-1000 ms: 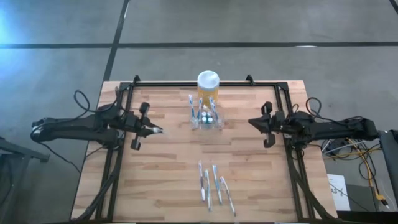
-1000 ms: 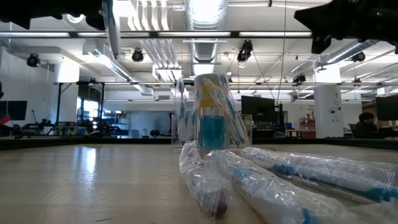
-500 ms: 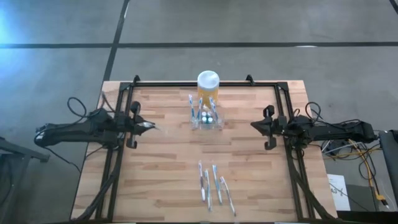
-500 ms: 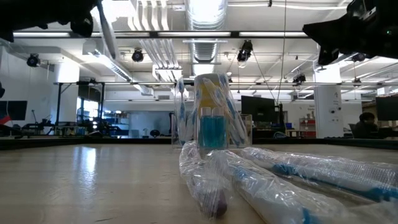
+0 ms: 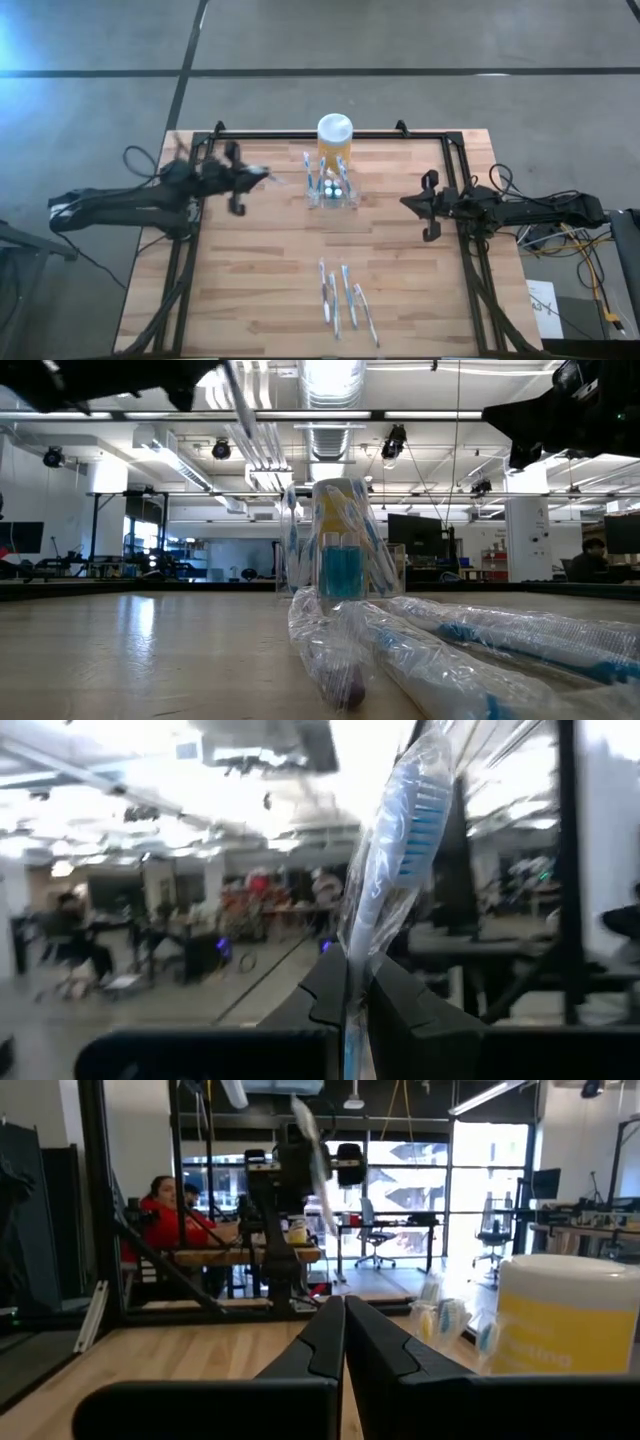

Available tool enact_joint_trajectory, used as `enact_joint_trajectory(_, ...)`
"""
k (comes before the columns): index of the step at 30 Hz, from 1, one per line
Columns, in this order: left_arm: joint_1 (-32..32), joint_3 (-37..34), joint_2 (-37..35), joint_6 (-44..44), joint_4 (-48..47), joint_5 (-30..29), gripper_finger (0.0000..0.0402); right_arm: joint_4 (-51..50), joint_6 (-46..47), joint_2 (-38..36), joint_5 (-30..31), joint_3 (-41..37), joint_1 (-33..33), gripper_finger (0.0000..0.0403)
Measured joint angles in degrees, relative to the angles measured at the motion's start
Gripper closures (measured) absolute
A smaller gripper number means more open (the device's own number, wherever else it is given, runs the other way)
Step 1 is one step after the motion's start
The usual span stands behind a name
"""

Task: Pick & Place toothbrushing station
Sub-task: Put the blue toothbrush into the transparent organizer

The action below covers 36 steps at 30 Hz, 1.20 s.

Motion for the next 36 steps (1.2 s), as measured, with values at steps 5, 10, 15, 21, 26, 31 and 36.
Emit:
enact_joint_trajectory(5, 2.6, 5.0, 15.6, -1.5, 7.6, 1.3, 0.0382, 0.2, -1.2, 0.0, 0.2, 0.0, 0.0, 0.0394)
enact_joint_trajectory(10, 3.0, 5.8, 28.2, -3.5, 18.8, 1.3, 0.0382, 0.4, -2.5, 0.0, 0.2, 0.0, 0.0, 0.0394)
enact_joint_trajectory(15, 3.5, 5.4, 36.7, -4.3, 23.2, 0.1, 0.0382, 0.4, -3.3, 0.0, 0.2, 0.0, 0.0, 0.0394)
enact_joint_trajectory(21, 4.9, 5.3, 40.5, -6.3, 23.4, -2.2, 0.0382, 0.5, -3.7, 0.0, 0.2, 0.0, 0.0, 0.0394)
enact_joint_trajectory(26, 5.2, 5.3, 42.8, -8.2, 24.4, -4.0, 0.0381, 0.6, -2.8, 0.0, 0.2, 0.0, 0.0, 0.0394)
enact_joint_trajectory(31, 5.2, 5.2, 45.0, -8.4, 24.5, -4.0, 0.0381, 0.5, -1.6, 0.0, 0.2, 0.0, 0.0, 0.0394)
enact_joint_trajectory(36, 5.2, 5.2, 47.4, -7.2, 24.2, -4.1, 0.0381, 0.4, -1.6, 0.0, 0.2, 0.0, 0.0, 0.0394)
